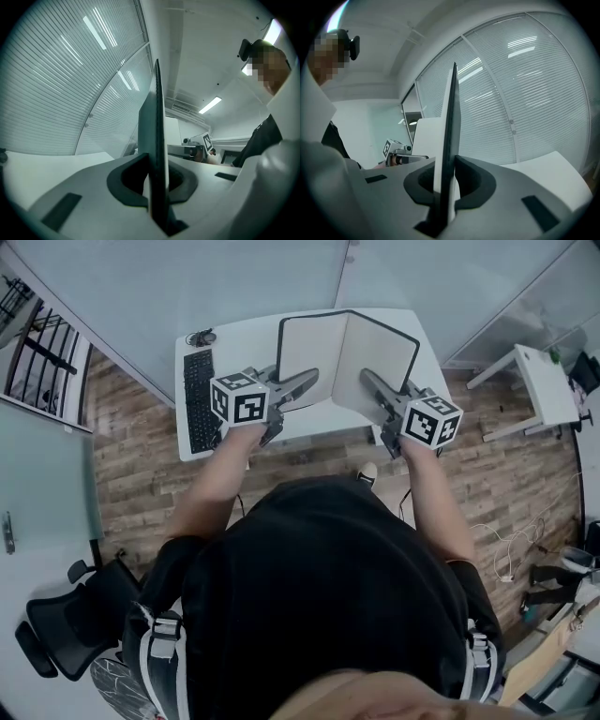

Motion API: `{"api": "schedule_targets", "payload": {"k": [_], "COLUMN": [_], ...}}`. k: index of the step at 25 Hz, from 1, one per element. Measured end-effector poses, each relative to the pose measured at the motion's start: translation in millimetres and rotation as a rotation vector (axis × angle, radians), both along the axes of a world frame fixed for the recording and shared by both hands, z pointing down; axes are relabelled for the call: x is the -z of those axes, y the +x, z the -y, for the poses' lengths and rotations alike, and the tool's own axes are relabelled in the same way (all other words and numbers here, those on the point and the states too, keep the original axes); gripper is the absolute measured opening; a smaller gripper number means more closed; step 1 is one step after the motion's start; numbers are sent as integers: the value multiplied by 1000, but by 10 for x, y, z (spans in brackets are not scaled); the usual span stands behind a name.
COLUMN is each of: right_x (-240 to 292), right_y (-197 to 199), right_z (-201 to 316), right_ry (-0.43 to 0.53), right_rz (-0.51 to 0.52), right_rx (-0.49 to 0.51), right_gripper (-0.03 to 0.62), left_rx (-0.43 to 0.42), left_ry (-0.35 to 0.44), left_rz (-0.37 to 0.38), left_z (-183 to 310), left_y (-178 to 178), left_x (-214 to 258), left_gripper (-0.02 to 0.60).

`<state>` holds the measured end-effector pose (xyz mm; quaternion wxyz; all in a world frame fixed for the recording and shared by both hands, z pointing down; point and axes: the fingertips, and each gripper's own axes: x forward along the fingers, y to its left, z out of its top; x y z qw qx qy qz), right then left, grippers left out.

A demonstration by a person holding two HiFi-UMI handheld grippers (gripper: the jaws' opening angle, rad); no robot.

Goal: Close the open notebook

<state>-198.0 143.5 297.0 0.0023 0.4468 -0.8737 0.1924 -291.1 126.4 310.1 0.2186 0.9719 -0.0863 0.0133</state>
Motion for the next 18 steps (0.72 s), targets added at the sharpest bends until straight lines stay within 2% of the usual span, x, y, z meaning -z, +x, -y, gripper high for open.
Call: {"api": "schedule_targets", "payload": {"k": [5,10,18], "right_x": [9,-127,-252], "right_y": [252,322,731], "right_z": [155,165,227], "right_ry": [-8,-24,-23], "right_rz": [2,-12,20], "right_rx": [2,8,23], "right_gripper": [69,69,69], "left_rx": [5,13,30], "left_ry": [-3,-15,-9], "left_rz": [0,-3,25], "left_z": [169,174,213], "left_y": [256,335,723], "left_x": [3,-140,-233], "left_gripper": [44,44,44]}}
